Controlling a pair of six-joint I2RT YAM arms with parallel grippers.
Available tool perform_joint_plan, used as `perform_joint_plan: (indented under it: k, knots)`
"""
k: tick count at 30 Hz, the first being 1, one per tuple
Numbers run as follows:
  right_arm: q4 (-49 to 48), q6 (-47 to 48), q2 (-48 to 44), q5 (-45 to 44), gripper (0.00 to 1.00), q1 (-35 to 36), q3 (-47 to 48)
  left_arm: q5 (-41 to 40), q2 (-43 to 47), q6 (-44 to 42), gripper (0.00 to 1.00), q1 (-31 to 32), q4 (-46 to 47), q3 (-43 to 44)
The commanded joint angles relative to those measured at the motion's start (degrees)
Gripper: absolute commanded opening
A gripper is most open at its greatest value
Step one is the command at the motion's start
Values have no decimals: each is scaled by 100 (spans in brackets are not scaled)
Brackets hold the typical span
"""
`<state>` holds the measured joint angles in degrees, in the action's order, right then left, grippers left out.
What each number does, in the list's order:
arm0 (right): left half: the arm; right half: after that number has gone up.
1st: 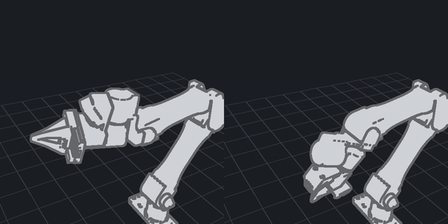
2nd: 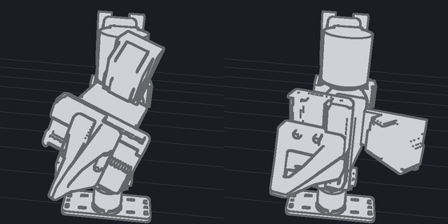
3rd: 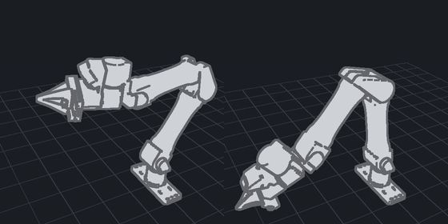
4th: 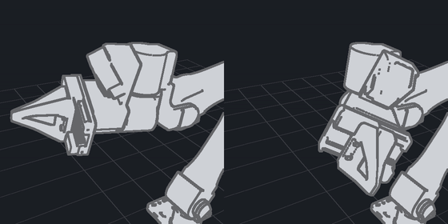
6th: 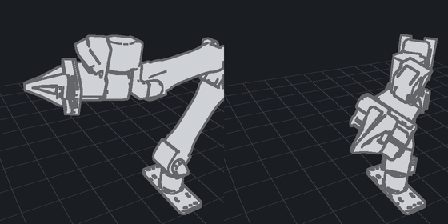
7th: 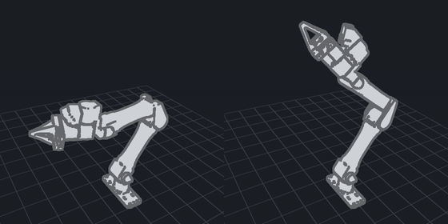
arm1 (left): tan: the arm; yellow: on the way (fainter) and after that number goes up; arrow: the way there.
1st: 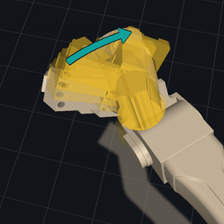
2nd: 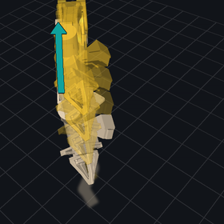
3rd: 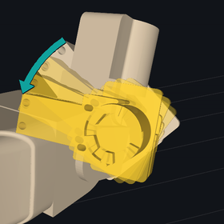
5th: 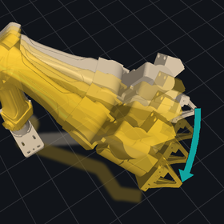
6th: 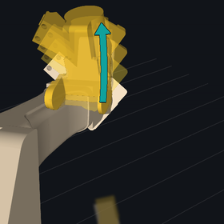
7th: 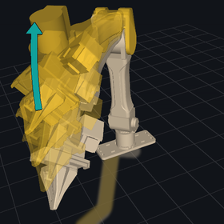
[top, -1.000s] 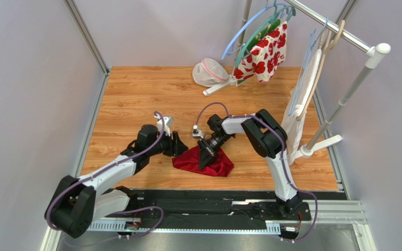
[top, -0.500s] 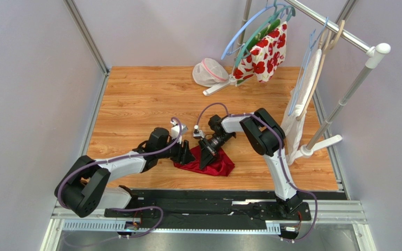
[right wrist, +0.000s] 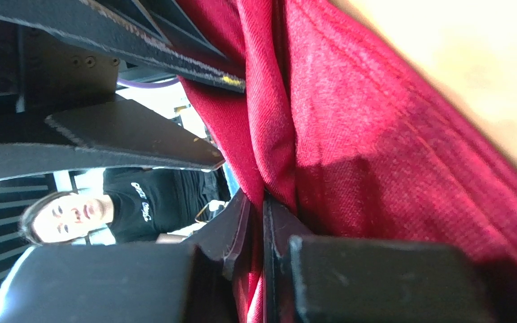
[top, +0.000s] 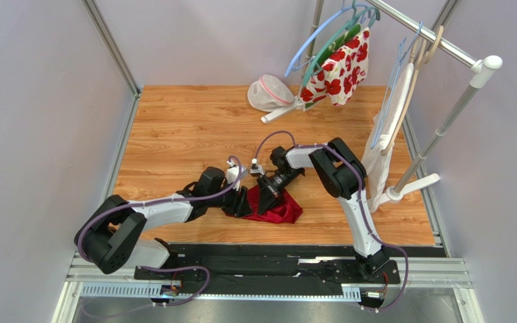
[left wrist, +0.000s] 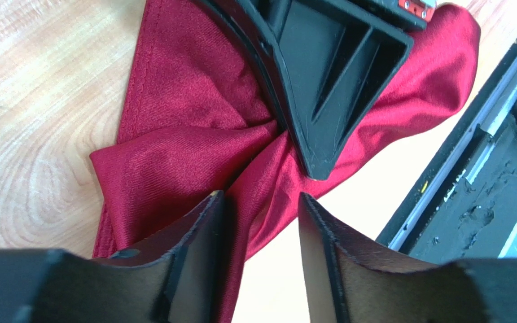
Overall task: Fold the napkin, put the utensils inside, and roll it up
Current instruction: Roll the napkin with the utensil
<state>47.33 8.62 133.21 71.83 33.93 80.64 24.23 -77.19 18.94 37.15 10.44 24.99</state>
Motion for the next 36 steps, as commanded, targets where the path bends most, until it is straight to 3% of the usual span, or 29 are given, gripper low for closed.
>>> perform_joint_plan:
  k: [1,7,9,11,13,14,16,17,20,26,31,36]
  knots:
    - [-286,-106,487,-829,0,-335,22,-41,-103,-83,47,117,-296,243]
    - [-286,-124,277,-829,0,-361,-4,-173,-515,-4,18,109,-603,444]
    - [-295,-185,127,-864,7,-361,-31,-199,-683,4,7,109,-770,532]
    - [-338,-255,-145,-943,20,-361,-83,-190,-876,5,1,117,-850,638]
    - [-409,-405,-521,-1030,32,-361,-162,-225,-982,22,0,117,-990,734]
    - [-444,-475,-654,-1170,44,-370,-189,-234,-991,22,0,117,-1026,761]
    - [-567,-703,-962,-1399,52,-379,-242,-261,-991,101,0,109,-1183,796]
    - [-628,-800,-1250,-1661,61,-405,-311,-287,-982,127,0,109,-1245,823]
    - [-1093,-1336,-2023,-2302,69,-484,-671,-243,-947,215,0,117,-1447,919]
    - [-1850,-2065,-3519,-3814,72,-572,-1586,-155,-1122,321,0,109,-1808,1121]
    - [-2105,-2505,-4740,-4063,72,-450,-2403,-24,-1447,400,0,117,-2151,1428]
    - [-2411,-3049,-5322,-4221,72,-133,-3045,126,-1738,348,0,91,-2615,1850]
